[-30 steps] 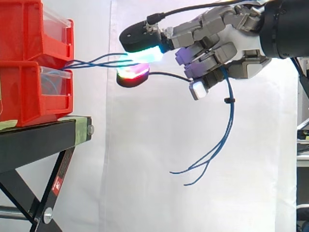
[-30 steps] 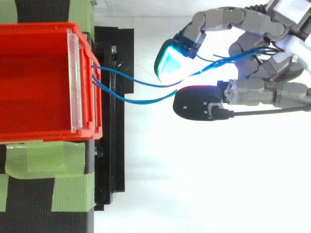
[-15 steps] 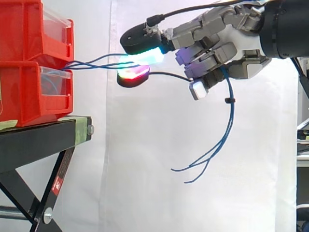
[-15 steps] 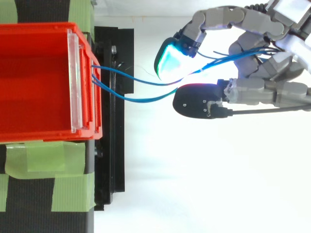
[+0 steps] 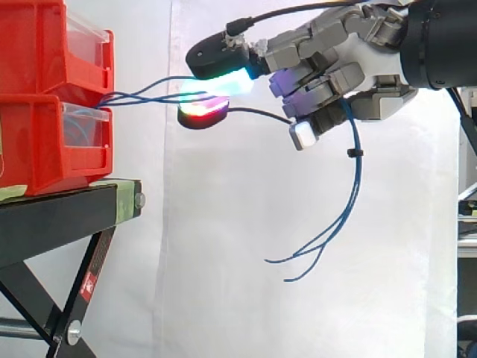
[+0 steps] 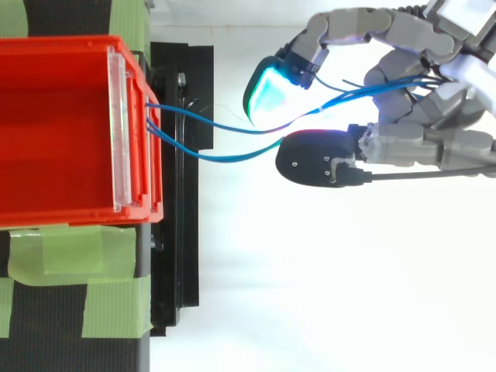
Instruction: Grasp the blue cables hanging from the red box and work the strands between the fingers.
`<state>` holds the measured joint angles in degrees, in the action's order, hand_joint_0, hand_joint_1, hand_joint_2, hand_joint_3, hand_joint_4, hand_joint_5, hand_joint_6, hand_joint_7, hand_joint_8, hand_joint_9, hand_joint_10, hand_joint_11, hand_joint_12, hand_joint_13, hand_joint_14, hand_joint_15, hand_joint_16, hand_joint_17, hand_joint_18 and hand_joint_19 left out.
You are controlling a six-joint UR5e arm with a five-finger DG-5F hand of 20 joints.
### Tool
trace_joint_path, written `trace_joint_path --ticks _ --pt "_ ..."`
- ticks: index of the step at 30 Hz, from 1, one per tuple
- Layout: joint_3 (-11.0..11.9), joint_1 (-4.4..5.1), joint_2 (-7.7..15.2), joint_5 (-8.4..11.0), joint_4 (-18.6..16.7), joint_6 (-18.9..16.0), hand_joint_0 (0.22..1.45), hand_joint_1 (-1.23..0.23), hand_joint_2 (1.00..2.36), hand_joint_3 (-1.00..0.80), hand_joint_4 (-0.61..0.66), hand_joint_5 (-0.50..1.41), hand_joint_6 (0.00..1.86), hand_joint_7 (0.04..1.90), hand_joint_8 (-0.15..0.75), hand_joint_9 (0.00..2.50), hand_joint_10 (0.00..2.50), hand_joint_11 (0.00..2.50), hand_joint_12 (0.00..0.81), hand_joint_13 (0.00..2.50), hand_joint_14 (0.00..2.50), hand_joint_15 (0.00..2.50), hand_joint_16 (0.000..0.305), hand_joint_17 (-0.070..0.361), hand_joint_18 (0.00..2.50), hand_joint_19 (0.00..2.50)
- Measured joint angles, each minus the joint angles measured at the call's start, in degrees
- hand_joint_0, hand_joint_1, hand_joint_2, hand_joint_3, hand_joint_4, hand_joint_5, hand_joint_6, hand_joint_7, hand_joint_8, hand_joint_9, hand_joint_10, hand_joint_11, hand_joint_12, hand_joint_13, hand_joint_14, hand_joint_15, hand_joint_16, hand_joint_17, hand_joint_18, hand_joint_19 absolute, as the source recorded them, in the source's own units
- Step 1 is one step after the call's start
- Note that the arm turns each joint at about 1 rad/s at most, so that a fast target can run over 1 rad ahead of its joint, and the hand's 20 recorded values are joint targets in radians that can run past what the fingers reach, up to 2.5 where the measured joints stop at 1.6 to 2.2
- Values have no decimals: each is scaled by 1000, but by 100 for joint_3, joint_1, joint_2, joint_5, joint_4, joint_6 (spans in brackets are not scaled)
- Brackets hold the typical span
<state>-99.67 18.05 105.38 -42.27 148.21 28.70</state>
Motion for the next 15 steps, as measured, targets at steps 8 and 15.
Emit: trace_joint_path --ticks 8,15 --pt "0 3 -1 2 -3 -382 1006 -786 1016 -188 172 162 757 943 492 1274 2500 2461 646 1785 2500 1407 248 186 2421 512" --pt "0 5 -1 0 -2 -566 1114 -745 1016 -153 155 221 771 962 492 1274 2500 2461 646 1785 2500 1407 248 186 2421 512"
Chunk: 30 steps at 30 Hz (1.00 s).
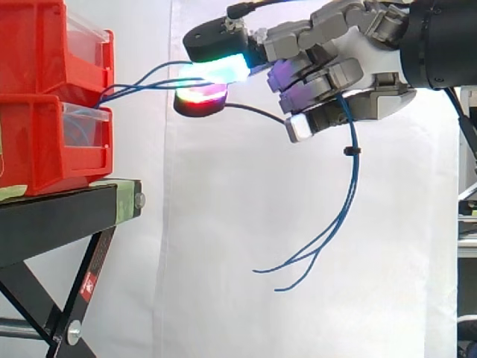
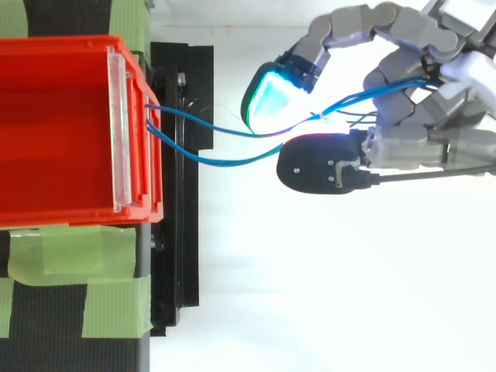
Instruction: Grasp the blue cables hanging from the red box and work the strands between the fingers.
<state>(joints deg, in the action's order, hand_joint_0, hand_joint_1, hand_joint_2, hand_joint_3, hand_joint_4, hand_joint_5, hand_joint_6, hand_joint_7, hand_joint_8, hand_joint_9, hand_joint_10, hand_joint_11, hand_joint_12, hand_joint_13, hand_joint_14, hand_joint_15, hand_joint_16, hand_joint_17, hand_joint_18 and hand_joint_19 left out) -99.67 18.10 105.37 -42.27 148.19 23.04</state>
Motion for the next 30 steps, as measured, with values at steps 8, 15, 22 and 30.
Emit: trace_joint_path --ticks 8,15,22,30 --pt "0 0 0 0 8 -188 905 -754 1273 -77 199 249 759 935 492 1274 2500 2461 646 1785 2500 1407 248 186 2421 512" --pt "-2 4 0 0 30 -335 999 -782 1007 -102 171 238 699 986 492 1274 2500 2461 646 1785 2500 1407 248 186 2421 512" --pt "-1 1 0 7 35 -386 1039 -710 1181 52 151 262 710 972 492 1274 2500 2461 646 1785 2500 1407 248 186 2421 512" --pt "0 2 1 8 43 -444 947 -761 1273 -13 172 250 640 993 492 1274 2500 2461 646 1785 2500 1407 248 186 2421 512"
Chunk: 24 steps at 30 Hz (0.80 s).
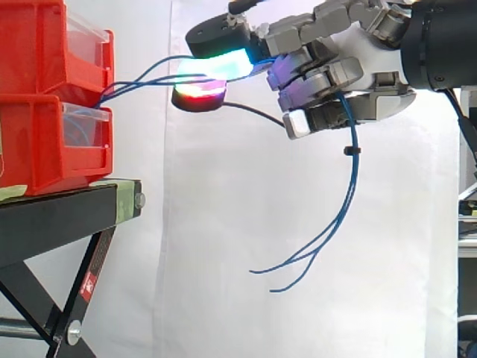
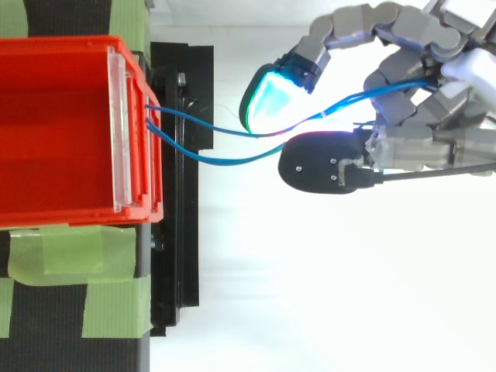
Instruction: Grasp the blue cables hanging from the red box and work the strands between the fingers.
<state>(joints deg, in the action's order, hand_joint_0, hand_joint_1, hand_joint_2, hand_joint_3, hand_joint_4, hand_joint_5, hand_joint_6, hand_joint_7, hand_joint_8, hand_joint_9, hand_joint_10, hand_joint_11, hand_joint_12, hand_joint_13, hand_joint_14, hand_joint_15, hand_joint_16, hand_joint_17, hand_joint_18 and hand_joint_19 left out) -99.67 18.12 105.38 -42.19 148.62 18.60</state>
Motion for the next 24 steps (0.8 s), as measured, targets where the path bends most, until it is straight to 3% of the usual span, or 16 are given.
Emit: trace_joint_path --ticks 1,2,8,11,24 --pt "0 0 0 0 0 -2 964 -784 1193 -11 183 244 640 992 492 1274 2500 2461 646 1785 2500 1407 248 186 2421 512" --pt "0 0 0 0 0 -3 987 -804 1004 -40 184 232 621 1001 492 1274 2500 2461 646 1785 2500 1407 248 186 2421 512" --pt "0 -1 0 -6 0 -5 917 -799 1016 -452 170 217 538 1071 492 1274 2500 2461 646 1785 2500 1407 248 186 2421 512" --pt "0 -1 0 -8 1 -4 911 -782 1015 -600 179 233 594 1043 492 1274 2500 2461 646 1785 2500 1407 248 186 2421 512" --pt "-1 -1 -1 -7 0 -5 897 -755 1012 -690 187 248 649 1027 492 1274 2500 2461 646 1785 2500 1407 248 186 2421 512"
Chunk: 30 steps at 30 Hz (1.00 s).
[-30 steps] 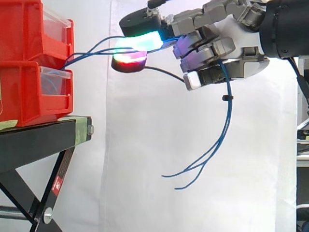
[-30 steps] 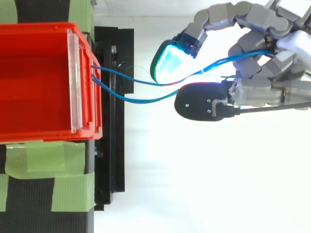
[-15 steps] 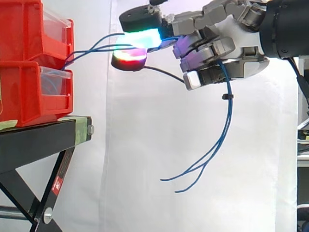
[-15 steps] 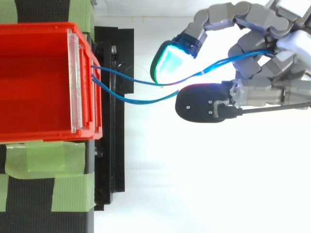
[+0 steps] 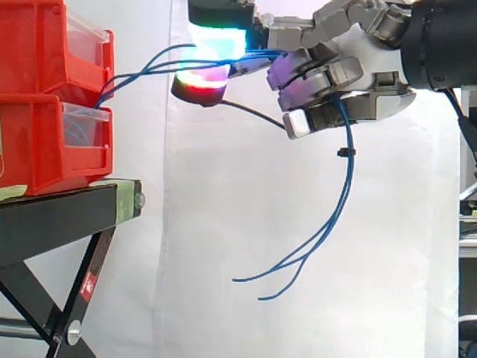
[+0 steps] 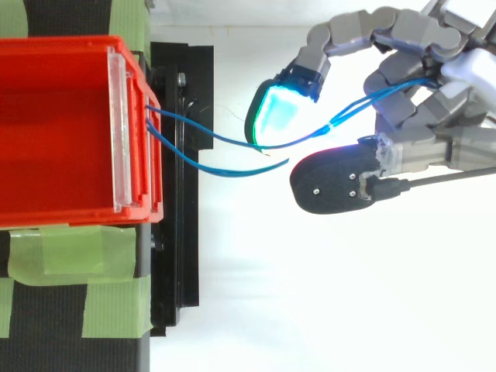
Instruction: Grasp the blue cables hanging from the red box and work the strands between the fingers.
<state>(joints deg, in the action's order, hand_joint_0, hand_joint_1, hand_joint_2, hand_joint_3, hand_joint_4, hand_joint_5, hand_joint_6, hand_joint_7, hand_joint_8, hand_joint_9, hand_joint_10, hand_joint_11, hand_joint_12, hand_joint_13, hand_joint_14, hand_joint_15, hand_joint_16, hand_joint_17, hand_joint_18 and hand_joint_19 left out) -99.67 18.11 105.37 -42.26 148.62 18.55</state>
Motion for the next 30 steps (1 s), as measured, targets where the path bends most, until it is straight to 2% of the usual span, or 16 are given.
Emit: trace_joint_path --ticks 3,6,8,10,14,20,30 --pt "0 0 0 3 0 0 915 -756 1014 -625 171 240 696 1010 492 1274 2500 2461 646 1785 2500 1407 248 186 2421 512" --pt "0 1 0 2 0 -1 930 -758 1017 -483 155 218 763 983 492 1274 2500 2461 646 1785 2500 1407 248 186 2421 512" --pt "0 1 0 0 0 -1 963 -761 1017 -271 155 187 850 940 492 1274 2500 2461 646 1785 2500 1407 248 186 2421 512" --pt "0 0 0 -1 0 -1 979 -760 1016 -202 161 174 885 912 492 1274 2500 2461 646 1785 2500 1407 248 186 2421 512" --pt "1 1 0 -1 0 1 1008 -739 1015 -100 185 163 818 919 492 1274 2500 2461 646 1785 2500 1407 248 186 2421 512" --pt "1 2 1 -2 0 2 1022 -747 1014 -114 183 141 738 943 492 1274 2500 2461 646 1785 2500 1407 248 186 2421 512" --pt "0 0 -1 -1 -9 0 1025 -791 1015 -127 173 38 813 892 492 1274 2500 2461 646 1785 2500 1407 248 186 2421 512"
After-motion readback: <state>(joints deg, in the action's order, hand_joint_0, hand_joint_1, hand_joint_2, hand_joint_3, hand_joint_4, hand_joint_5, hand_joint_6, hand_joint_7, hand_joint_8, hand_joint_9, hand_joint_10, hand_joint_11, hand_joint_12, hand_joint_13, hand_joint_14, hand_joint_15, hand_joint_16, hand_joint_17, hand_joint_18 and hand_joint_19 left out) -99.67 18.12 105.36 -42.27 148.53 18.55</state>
